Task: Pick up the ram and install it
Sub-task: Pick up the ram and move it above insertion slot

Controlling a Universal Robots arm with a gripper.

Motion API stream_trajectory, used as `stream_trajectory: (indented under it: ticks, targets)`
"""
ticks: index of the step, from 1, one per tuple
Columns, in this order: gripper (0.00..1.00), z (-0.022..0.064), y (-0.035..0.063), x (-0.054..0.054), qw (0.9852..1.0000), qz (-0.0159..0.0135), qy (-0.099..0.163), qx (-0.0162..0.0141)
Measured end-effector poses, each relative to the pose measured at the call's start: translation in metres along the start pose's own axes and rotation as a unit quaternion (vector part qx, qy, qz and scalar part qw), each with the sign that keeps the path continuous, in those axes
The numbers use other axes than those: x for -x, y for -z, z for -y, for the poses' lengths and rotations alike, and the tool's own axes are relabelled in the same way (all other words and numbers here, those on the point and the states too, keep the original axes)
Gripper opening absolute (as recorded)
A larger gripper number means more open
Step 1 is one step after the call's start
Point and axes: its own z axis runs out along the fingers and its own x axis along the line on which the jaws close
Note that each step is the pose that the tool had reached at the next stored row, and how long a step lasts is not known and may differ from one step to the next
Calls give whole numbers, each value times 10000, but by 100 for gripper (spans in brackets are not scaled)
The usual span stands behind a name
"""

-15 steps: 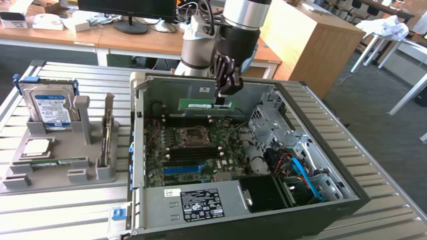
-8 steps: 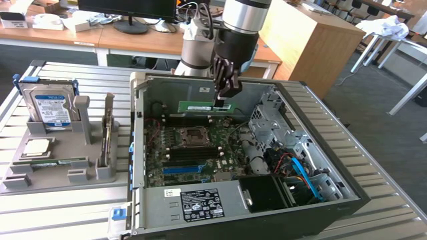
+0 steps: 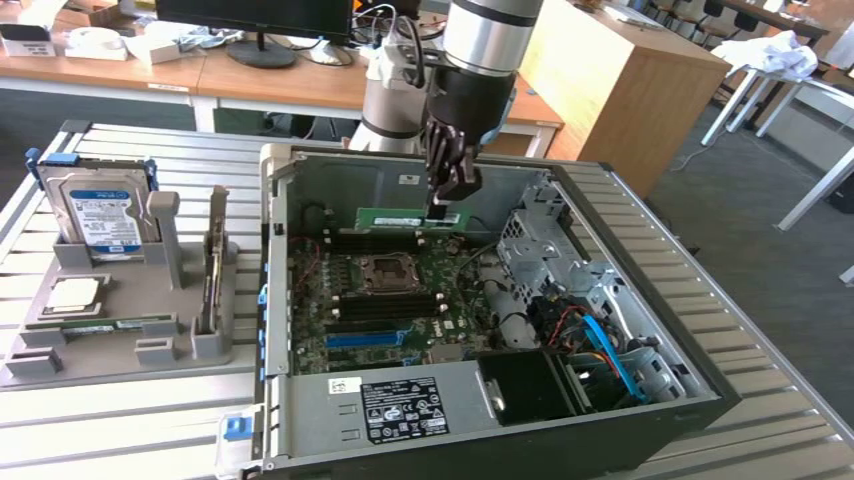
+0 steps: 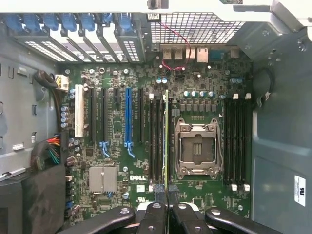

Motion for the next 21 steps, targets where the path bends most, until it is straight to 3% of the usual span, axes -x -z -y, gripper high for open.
stream_trajectory:
  ticks: [21]
  targets:
    - [12,2,-188,3,10000,0,0,0]
